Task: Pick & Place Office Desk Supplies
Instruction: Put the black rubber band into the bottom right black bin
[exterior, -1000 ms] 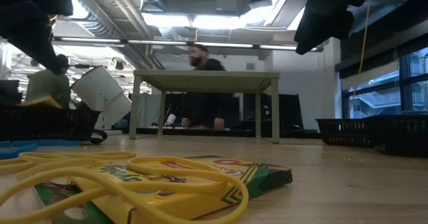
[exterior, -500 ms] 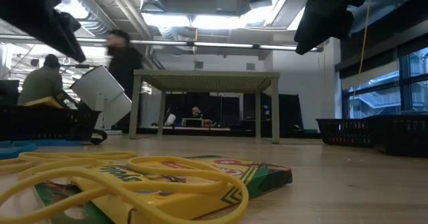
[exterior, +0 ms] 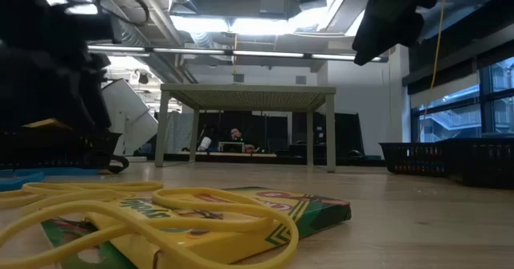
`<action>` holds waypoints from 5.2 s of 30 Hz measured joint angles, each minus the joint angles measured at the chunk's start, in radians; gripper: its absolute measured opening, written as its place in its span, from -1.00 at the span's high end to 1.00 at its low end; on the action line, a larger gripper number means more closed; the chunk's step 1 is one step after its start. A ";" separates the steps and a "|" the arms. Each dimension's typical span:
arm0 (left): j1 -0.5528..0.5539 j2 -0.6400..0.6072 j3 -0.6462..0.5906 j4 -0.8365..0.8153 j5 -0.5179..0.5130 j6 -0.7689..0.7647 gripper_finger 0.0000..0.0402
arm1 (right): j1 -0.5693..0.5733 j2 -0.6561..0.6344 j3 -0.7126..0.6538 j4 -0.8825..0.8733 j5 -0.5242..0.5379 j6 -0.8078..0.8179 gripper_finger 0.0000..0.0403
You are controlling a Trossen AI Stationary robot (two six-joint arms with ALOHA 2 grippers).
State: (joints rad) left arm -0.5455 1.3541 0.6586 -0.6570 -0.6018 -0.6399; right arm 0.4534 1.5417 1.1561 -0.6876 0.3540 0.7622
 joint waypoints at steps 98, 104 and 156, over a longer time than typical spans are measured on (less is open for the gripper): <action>-0.022 0.076 0.362 0.846 -0.030 1.019 0.98 | 0.032 0.026 0.000 0.852 -0.009 -0.972 0.91; -0.022 0.076 0.362 0.848 -0.026 1.020 0.98 | 0.031 0.026 0.000 0.852 -0.051 -0.954 0.95; -0.087 0.076 0.362 0.682 -0.558 0.785 0.28 | -0.033 -0.145 -0.185 -0.539 -0.171 0.619 0.85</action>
State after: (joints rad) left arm -0.6329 1.4300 1.0210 0.0248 -1.1595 0.1447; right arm 0.4202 1.3972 0.9714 -1.2266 0.1825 1.3808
